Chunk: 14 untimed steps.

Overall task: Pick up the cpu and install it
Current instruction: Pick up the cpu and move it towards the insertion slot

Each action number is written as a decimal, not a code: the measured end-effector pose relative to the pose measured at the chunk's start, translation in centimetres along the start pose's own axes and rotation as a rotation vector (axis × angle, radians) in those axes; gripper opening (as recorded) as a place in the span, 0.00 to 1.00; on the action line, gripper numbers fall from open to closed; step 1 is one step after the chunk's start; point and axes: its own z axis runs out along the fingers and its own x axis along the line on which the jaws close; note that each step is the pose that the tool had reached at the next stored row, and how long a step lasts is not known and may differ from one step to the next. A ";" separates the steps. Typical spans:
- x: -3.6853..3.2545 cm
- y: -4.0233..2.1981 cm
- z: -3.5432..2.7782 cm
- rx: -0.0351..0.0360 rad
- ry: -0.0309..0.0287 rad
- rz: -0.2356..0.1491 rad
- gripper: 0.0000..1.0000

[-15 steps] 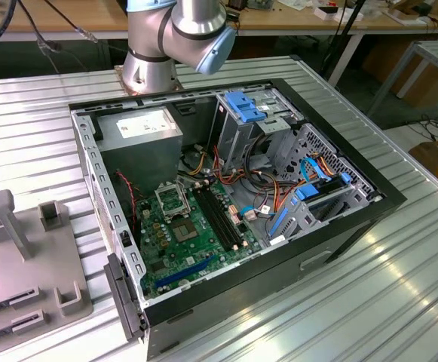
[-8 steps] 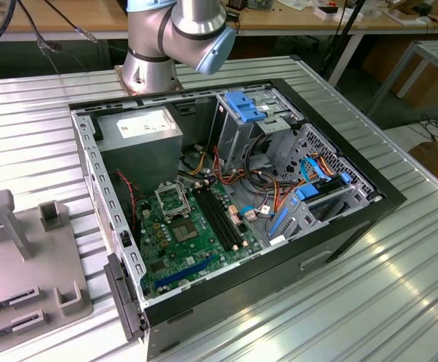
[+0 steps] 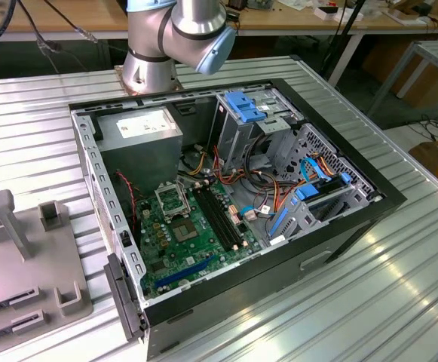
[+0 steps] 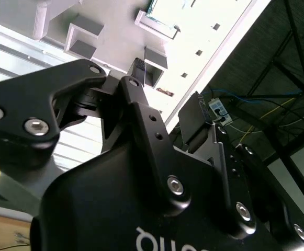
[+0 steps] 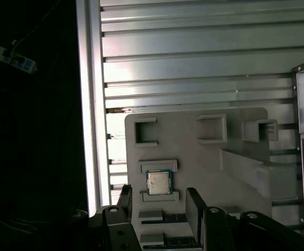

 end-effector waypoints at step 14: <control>0.19 -0.54 1.33 0.0031 0.0102 -0.073 0.53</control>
